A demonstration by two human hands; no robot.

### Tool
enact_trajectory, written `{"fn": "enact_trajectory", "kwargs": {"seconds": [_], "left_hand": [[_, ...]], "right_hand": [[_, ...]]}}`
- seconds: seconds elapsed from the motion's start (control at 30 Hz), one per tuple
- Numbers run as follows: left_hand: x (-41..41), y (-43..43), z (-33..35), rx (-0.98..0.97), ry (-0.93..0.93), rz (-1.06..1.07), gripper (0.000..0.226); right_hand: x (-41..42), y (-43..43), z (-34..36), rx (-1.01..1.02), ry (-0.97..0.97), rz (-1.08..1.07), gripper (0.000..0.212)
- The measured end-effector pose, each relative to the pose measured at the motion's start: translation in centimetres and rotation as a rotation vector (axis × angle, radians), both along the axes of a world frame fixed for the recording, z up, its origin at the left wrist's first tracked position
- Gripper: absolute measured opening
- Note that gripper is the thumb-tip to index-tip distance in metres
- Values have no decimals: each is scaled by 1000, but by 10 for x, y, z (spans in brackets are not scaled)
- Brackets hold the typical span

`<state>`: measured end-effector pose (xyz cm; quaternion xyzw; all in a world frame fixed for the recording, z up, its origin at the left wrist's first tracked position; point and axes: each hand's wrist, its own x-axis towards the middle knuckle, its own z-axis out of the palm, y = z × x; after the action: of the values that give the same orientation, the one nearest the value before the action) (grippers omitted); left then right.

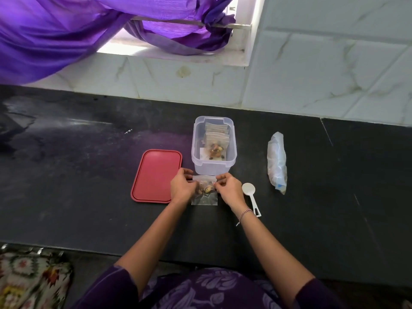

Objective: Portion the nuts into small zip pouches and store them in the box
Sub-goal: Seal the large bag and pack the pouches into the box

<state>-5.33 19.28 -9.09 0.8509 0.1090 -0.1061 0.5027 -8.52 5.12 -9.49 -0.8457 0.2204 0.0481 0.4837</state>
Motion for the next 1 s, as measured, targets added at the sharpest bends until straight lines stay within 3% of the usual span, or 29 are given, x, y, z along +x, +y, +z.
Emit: {"fn": "enact_trajectory", "kwargs": {"seconds": [0.1, 0.2, 0.37, 0.63, 1.0], "left_hand": [[0, 1, -2, -127, 55, 103, 28], [-4, 2, -4, -220, 90, 163, 27], [-14, 2, 7, -345, 68, 130, 17], [-16, 5, 38, -315, -83, 10, 9], [11, -11, 93, -97, -464, -114, 8]], "right_hand": [[-1, 0, -4, 253, 37, -151, 34], [-6, -2, -3, 434, 57, -218, 32], [-17, -3, 10, 507, 25, -207, 24], [-23, -14, 49, 272, -213, -124, 8], [9, -27, 96, -24, -501, -72, 18]]}}
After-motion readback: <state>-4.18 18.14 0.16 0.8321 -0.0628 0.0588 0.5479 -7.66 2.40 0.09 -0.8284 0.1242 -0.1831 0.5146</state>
